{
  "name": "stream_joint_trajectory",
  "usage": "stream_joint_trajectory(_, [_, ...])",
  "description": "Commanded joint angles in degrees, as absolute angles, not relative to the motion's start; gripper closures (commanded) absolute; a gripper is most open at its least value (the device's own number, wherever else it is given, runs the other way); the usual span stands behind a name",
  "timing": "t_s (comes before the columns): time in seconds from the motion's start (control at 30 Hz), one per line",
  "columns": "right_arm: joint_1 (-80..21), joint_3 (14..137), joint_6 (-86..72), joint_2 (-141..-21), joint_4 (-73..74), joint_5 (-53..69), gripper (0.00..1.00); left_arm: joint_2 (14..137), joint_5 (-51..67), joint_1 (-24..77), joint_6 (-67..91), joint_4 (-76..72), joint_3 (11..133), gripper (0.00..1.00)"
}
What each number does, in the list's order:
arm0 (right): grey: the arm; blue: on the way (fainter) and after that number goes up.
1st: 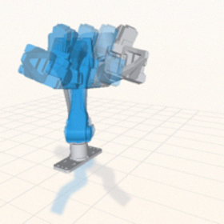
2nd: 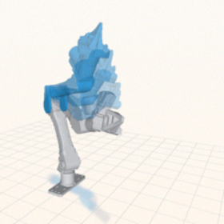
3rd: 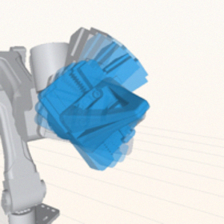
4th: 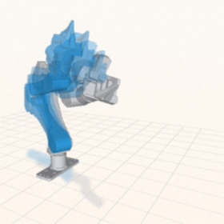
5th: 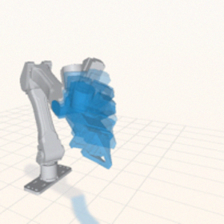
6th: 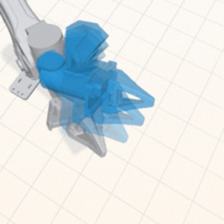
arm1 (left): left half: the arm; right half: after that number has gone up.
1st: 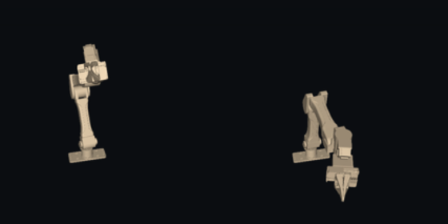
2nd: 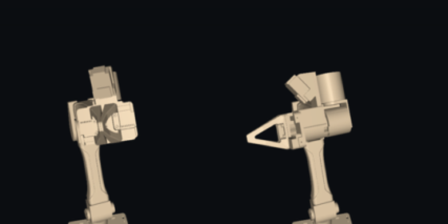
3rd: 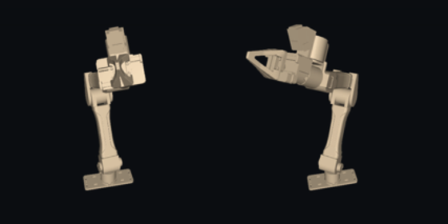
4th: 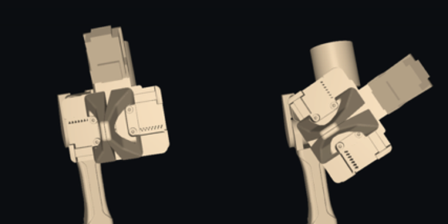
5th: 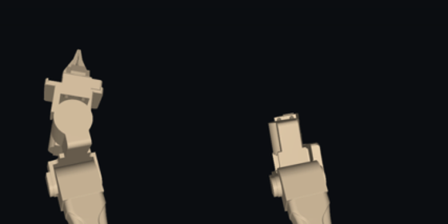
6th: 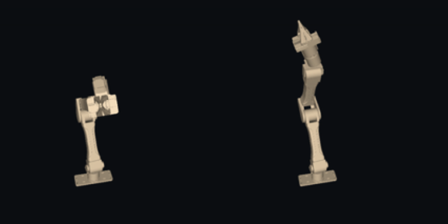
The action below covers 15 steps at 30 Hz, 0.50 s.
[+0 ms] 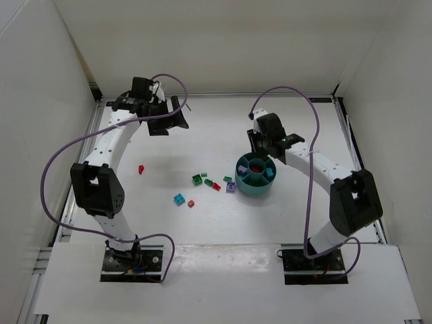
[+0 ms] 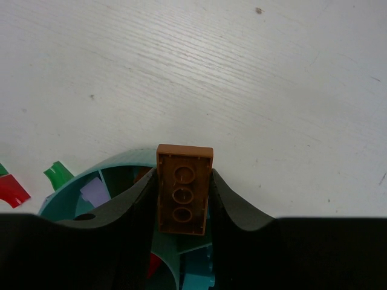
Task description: Sort the legos into containers by color
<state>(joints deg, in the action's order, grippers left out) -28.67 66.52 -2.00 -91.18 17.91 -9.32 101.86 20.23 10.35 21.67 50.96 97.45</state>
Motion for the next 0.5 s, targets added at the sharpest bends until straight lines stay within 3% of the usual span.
stream_joint_trajectory(0.0, [-29.5, 64.8, -3.2, -89.0, 13.5, -9.9, 0.70, 96.9, 20.7, 11.2, 20.5, 50.0, 96.4, 0.00])
stream_joint_trajectory(0.47, [-32.2, 60.1, -4.0, -82.2, 8.9, -12.5, 0.37, 92.6, 19.4, 13.4, 18.6, 49.5, 92.2, 0.00])
